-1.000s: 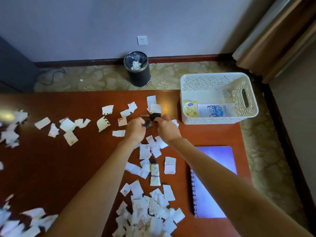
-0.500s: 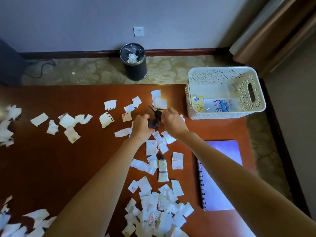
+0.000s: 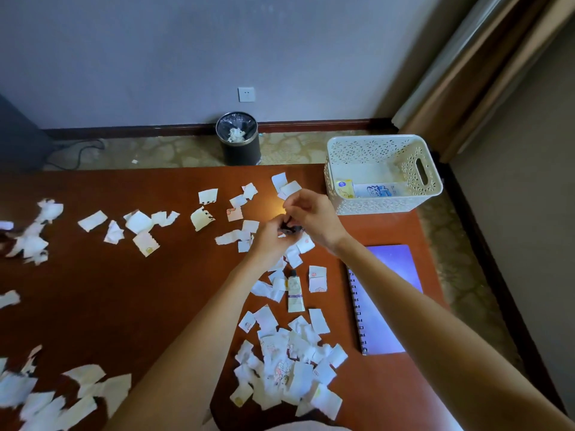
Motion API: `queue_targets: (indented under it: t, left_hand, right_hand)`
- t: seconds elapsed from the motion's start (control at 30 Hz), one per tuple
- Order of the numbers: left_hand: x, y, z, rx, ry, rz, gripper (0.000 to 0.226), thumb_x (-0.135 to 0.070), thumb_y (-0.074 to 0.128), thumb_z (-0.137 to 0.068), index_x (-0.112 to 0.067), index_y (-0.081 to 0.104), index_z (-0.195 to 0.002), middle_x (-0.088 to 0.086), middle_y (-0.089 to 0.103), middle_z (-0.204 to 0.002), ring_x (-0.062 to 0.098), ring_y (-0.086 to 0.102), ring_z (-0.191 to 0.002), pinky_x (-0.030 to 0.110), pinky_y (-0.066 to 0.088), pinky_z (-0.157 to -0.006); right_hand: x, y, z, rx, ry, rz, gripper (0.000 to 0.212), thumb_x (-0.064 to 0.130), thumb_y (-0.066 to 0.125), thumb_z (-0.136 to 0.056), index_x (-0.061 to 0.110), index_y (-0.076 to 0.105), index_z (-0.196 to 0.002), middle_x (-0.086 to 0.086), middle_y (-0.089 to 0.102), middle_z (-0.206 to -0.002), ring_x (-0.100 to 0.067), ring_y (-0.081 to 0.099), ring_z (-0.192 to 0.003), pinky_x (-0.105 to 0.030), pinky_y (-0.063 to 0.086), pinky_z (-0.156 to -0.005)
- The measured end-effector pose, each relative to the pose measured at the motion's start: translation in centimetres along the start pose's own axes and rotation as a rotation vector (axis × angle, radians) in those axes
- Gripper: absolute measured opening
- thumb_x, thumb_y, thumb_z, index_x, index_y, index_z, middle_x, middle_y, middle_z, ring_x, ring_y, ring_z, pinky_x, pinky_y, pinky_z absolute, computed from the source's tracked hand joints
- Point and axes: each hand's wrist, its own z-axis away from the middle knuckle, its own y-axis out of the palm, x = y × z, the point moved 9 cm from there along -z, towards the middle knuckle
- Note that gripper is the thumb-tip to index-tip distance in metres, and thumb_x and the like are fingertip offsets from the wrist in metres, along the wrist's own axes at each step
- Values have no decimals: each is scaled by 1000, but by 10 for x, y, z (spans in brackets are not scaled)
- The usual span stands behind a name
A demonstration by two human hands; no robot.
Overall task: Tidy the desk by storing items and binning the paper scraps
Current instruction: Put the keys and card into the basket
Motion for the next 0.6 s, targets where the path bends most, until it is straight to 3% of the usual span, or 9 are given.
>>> queue_targets:
  t: [0.13, 0.23, 0.27, 0.33, 0.4, 0.43, 0.53, 0.6]
  left_hand:
    - [7, 7, 26, 42, -10, 84, 26, -13, 52, -94, -2, 56, -117, 10, 63, -104, 26, 61, -98, 32, 52, -84]
    - [24, 6, 41, 16, -85, 149, 21, -11, 49, -95, 2, 57, -111, 14, 62, -104, 25, 62, -94, 23, 55, -72]
    - [26, 5, 47, 20, -87, 130, 17, -11, 49, -95, 0, 57, -106, 14, 60, -101, 24, 62, -93, 22, 56, -70]
    - [34, 7, 57, 48, -92, 74, 10, -12, 49, -95, -5, 55, -97, 14, 57, -97, 31, 61, -96, 34, 57, -77]
    - [40, 10, 65, 98, -91, -34, 15, -16, 48, -95, -5, 56, -102, 15, 57, -103, 33, 59, -103, 47, 53, -89]
    - [42, 12, 69, 134, -88, -102, 19, -18, 46, -96, -5, 56, -106, 14, 57, -108, 30, 58, -105, 46, 53, -90]
    - [40, 23, 80, 299, -68, -216, 15, -17, 41, -98, -10, 54, -100, 7, 60, -98, 21, 58, -95, 30, 52, -79]
    - [38, 25, 85, 367, -36, -315, 15, -13, 40, -97, -16, 53, -91, 2, 62, -88, 21, 59, -89, 28, 50, -78]
  right_hand:
    - [-12, -8, 24, -100, 48, -102, 27, 1, 53, -89, 22, 55, -72, 4, 58, -73, -15, 60, -70, -24, 54, -70]
    - [-47, -13, 48, -189, 176, -132, 16, 4, 52, -89, 19, 56, -86, 3, 58, -83, -23, 59, -85, -35, 50, -76]
    - [-60, -8, 58, -151, 238, -163, 16, 2, 50, -89, 14, 57, -98, -2, 60, -91, -24, 57, -91, -34, 49, -78]
    - [-81, 13, 78, 8, 353, -204, 35, -1, 48, -90, 10, 50, -124, -12, 57, -118, -22, 54, -103, -31, 45, -85]
    - [-87, 30, 94, 141, 390, -223, 52, 0, 46, -92, 18, 38, -140, -9, 43, -142, -20, 47, -120, -32, 38, -96]
    - [-88, 36, 99, 186, 384, -215, 58, 0, 44, -92, 23, 32, -143, -5, 36, -149, -19, 41, -128, -33, 34, -101]
    - [-88, 50, 104, 333, 345, -189, 65, 2, 45, -88, 26, 28, -146, -1, 28, -154, -19, 26, -142, -38, 25, -114]
    - [-87, 59, 108, 451, 314, -140, 57, 6, 48, -86, 24, 40, -140, 0, 41, -145, -17, 35, -136, -40, 29, -116]
